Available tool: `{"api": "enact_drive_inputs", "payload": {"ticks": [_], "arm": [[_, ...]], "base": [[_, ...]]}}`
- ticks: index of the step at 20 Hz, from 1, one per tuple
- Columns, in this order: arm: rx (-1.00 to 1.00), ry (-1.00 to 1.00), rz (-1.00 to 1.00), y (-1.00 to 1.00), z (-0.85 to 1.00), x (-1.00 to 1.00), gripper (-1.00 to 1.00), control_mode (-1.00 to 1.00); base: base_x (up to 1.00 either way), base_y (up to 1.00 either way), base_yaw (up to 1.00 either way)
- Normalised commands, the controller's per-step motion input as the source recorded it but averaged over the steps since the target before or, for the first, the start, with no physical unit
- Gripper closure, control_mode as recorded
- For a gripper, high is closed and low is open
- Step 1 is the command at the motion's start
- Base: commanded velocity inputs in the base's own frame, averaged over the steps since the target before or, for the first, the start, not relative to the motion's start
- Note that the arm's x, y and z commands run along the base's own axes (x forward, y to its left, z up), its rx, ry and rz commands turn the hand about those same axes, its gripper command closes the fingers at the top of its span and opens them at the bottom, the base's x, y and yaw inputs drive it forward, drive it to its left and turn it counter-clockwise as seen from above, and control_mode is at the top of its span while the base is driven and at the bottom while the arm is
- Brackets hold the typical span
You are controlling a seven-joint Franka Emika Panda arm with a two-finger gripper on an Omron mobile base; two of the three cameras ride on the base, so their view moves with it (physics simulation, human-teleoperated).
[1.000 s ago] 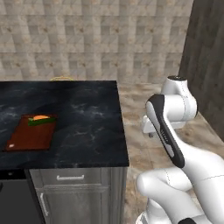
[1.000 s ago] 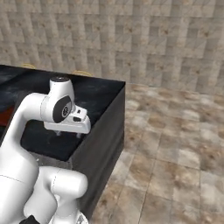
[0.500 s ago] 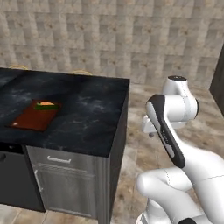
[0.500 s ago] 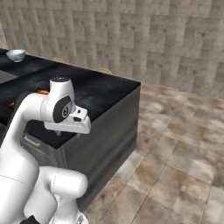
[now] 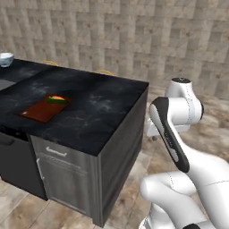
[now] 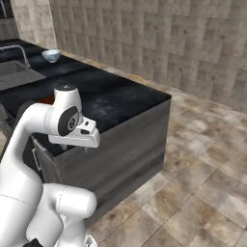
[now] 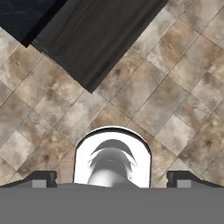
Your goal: Place the two vegetables and bowl onto the tray for setting up a vegetable dip station.
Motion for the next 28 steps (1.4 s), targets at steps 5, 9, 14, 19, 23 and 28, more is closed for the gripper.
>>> {"api": "enact_drive_inputs", "payload": {"ticks": [5, 9, 14, 19, 23, 28], "arm": [[0.00, 0.00, 0.00, 0.00, 0.00, 0.00, -1.00, 1.00], [0.00, 0.00, 0.00, 0.00, 0.00, 0.00, -1.00, 1.00], [0.00, 0.00, 0.00, 0.00, 0.00, 0.00, -1.00, 1.00], [0.00, 0.00, 0.00, 0.00, 0.00, 0.00, -1.00, 1.00], [0.00, 0.00, 0.00, 0.00, 0.00, 0.00, -1.00, 1.00], [0.00, 0.00, 0.00, 0.00, 0.00, 0.00, -1.00, 1.00]], "base": [[0.21, -0.87, 0.42], [0.27, -0.93, 0.42], [0.31, -0.92, 0.42], [0.35, -0.95, 0.42], [0.34, -0.94, 0.42], [0.13, -0.91, 0.43]]}}
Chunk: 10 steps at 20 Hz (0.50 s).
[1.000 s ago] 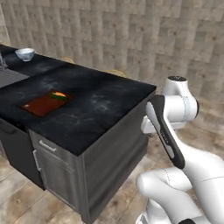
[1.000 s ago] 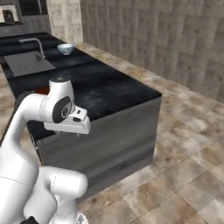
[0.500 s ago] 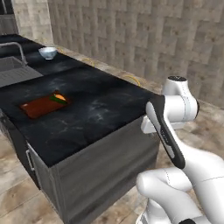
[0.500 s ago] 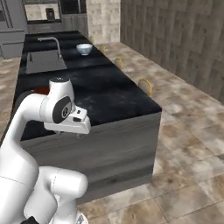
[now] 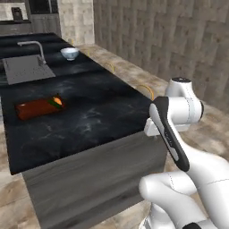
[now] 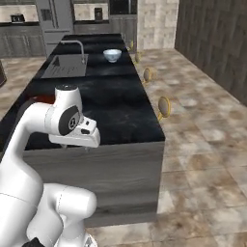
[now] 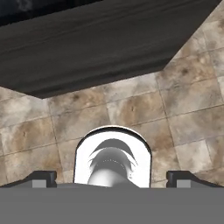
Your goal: Place the two vegetables and bowl onto the tray for setting up a vegetable dip station.
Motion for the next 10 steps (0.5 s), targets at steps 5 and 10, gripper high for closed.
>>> {"api": "enact_drive_inputs", "payload": {"ticks": [5, 10], "arm": [[0.00, 0.00, 0.00, 0.00, 0.00, 0.00, -1.00, 1.00], [0.00, 0.00, 0.00, 0.00, 0.00, 0.00, -1.00, 1.00]], "base": [[0.03, -0.88, 0.42], [0.00, -0.89, 0.39]]}}
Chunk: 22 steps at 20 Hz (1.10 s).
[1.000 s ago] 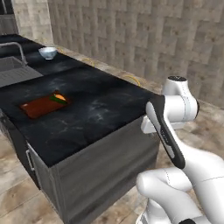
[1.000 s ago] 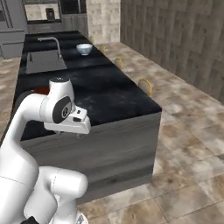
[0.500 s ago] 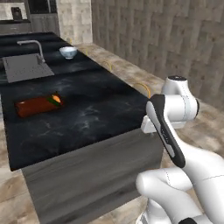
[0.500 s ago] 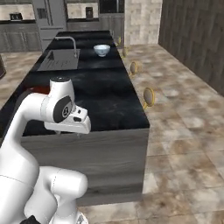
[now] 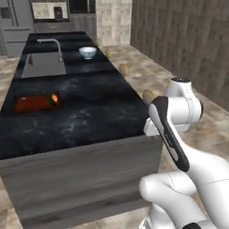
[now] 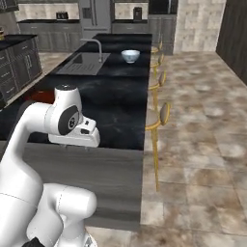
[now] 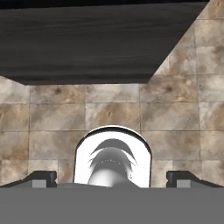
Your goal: Place the two vegetables and bowl onto the tray for setting up a vegetable dip station.
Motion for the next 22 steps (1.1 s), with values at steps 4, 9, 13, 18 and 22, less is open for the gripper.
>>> {"api": "enact_drive_inputs", "payload": {"ticks": [4, 9, 13, 18, 22], "arm": [[0.00, 0.00, 0.00, 0.00, 0.00, 0.00, -1.00, 1.00], [0.00, 0.00, 0.00, 0.00, 0.00, 0.00, -1.00, 1.00], [0.00, 0.00, 0.00, 0.00, 0.00, 0.00, -1.00, 1.00], [0.00, 0.00, 0.00, 0.00, 0.00, 0.00, -1.00, 1.00], [0.00, 0.00, 0.00, 0.00, 0.00, 0.00, -1.00, 1.00]], "base": [[0.00, -0.83, 0.40], [0.00, -0.87, 0.41], [0.00, -0.90, 0.44], [0.00, -0.88, 0.50], [0.06, -0.86, 0.56]]}}
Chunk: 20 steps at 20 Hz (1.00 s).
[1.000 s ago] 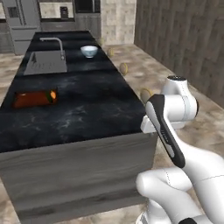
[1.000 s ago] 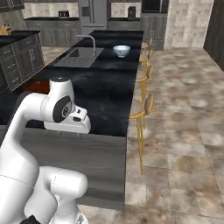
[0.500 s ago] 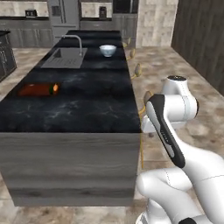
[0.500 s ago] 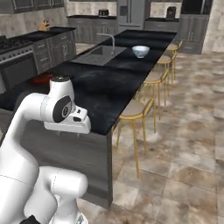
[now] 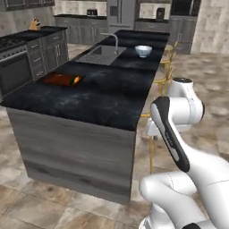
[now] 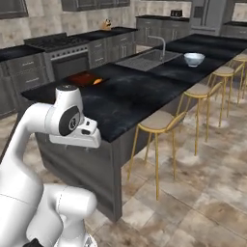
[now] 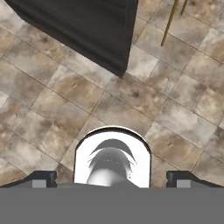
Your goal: Place the two vegetables and bowl onto the tray for setting up a vegetable dip station.
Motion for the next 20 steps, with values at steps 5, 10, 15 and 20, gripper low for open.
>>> {"api": "enact_drive_inputs", "payload": {"ticks": [5, 10, 15, 20], "arm": [[0.00, 0.00, 0.00, 0.00, 0.00, 0.00, -1.00, 1.00], [0.00, 0.00, 0.00, 0.00, 0.00, 0.00, -1.00, 1.00], [0.00, 0.00, 0.00, 0.00, 0.00, 0.00, -1.00, 1.00], [0.00, 0.00, 0.00, 0.00, 0.00, 0.00, -1.00, 1.00]], "base": [[0.23, -0.70, 0.63], [0.25, -0.73, 0.63], [0.11, -0.84, 0.50], [0.03, -0.91, 0.33]]}}
